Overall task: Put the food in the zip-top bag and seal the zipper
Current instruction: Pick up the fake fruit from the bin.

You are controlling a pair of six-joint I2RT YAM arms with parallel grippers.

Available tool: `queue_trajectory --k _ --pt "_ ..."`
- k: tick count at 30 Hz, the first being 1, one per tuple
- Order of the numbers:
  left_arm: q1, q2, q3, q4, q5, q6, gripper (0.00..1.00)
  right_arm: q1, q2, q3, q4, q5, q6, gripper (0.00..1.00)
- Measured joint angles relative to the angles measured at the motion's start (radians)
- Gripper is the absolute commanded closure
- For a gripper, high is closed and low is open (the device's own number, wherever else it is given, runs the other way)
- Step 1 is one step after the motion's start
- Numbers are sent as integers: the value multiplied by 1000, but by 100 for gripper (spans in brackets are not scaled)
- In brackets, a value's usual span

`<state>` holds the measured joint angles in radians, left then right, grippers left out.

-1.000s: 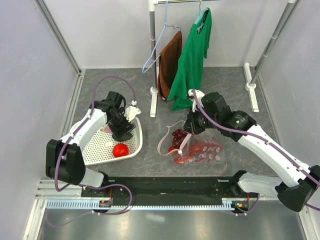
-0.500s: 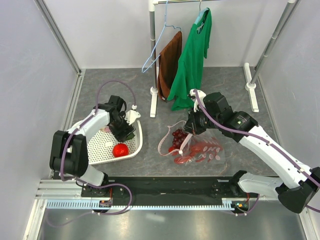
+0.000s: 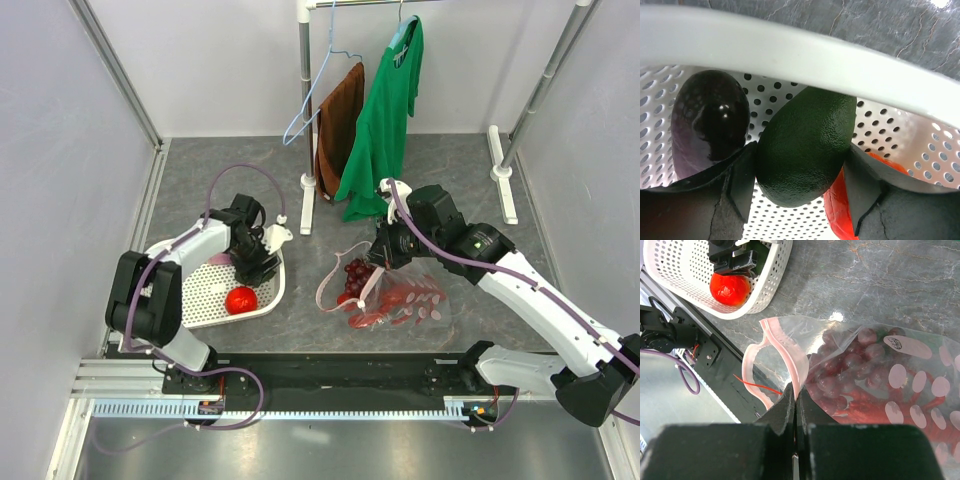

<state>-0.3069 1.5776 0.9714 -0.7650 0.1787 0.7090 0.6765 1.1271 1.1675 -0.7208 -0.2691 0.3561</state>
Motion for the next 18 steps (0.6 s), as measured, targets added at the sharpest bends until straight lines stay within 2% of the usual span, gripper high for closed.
queue_trajectory --k 2,5,8,10,14,18 --pt "0 -2 2 -3 3 0 64 0 0 0 1 0 0 100" --pt "0 -15 6 -16 8 -2 68 -1 0 0 1 0 0 100" --pt "0 -67 52 -88 35 -18 69 -3 -1 0 2 -1 1 100" --pt "0 -127 137 -150 75 -36 68 -8 -2 0 2 -5 4 100" --pt "-16 -284 327 -169 271 -79 67 -19 -3 0 3 -20 17 100" --pt "-150 -390 426 -162 431 -144 67 -27 -3 0 5 -33 27 100"
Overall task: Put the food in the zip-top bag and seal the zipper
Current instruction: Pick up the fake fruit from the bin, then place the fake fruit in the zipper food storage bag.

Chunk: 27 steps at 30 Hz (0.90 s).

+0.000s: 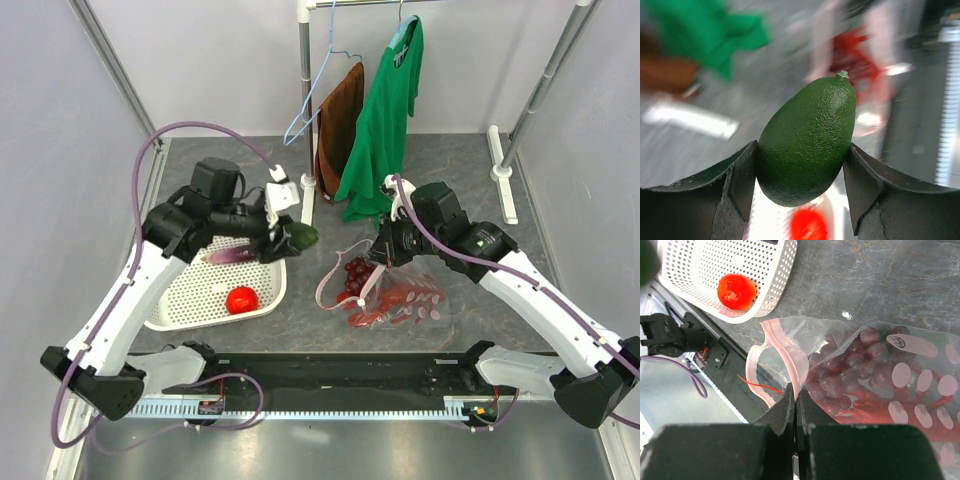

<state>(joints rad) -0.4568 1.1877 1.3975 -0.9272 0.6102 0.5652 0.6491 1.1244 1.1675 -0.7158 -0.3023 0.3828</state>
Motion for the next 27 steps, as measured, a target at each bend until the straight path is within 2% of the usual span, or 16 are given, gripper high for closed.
queue_trajectory --k 4,8,12,18,23,25,27 --pt "-135 8 5 25 98 -80 66 -15 0 0 6 -24 11 100" --pt "-226 87 -22 92 105 -163 64 -26 0 0 5 -57 15 100" --pt "-321 179 -29 133 51 -242 63 -31 0 23 3 -94 15 100" --pt "-386 273 26 135 -76 -309 59 -32 0 66 21 -148 42 100" --pt "-401 311 106 111 -175 -359 46 -38 0 83 57 -161 69 100" --pt "-402 309 108 102 -183 -367 38 -38 0 83 66 -161 78 100" --pt "-403 297 92 101 -187 -371 36 -38 -2 83 66 -161 88 100"
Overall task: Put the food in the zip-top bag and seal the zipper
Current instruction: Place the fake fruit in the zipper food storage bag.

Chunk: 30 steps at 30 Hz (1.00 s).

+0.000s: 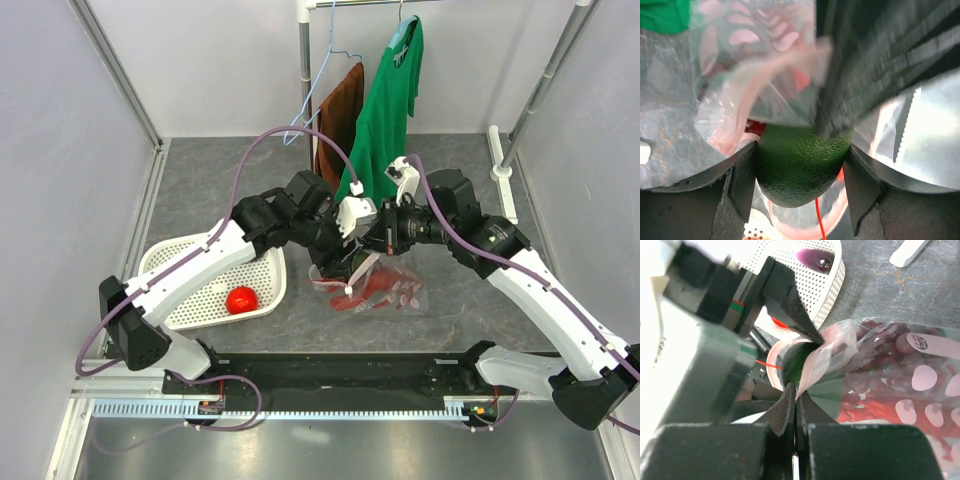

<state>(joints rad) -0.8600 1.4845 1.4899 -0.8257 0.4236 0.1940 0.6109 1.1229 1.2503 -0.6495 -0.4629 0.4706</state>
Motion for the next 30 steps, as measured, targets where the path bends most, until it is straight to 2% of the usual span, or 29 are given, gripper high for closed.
queue_trajectory --k 8,9,17,24,28,30 --pt "-10 -63 -25 -3 23 -47 16 0 -17 -26 59 -17 68 100" --pt "-11 -61 -25 -4 26 -51 1 0 -16 -27 61 -19 74 100" --pt "15 -84 -26 -6 66 -77 0 -21 -18 -31 69 -41 97 100" --pt "244 -269 -61 -10 105 -97 7 -31 -23 -33 82 -43 102 100" --pt "243 -298 -108 -23 115 -97 8 -31 -28 -33 87 -52 102 100" --pt "243 -287 -145 -45 132 -97 3 -31 -28 -33 89 -54 102 100"
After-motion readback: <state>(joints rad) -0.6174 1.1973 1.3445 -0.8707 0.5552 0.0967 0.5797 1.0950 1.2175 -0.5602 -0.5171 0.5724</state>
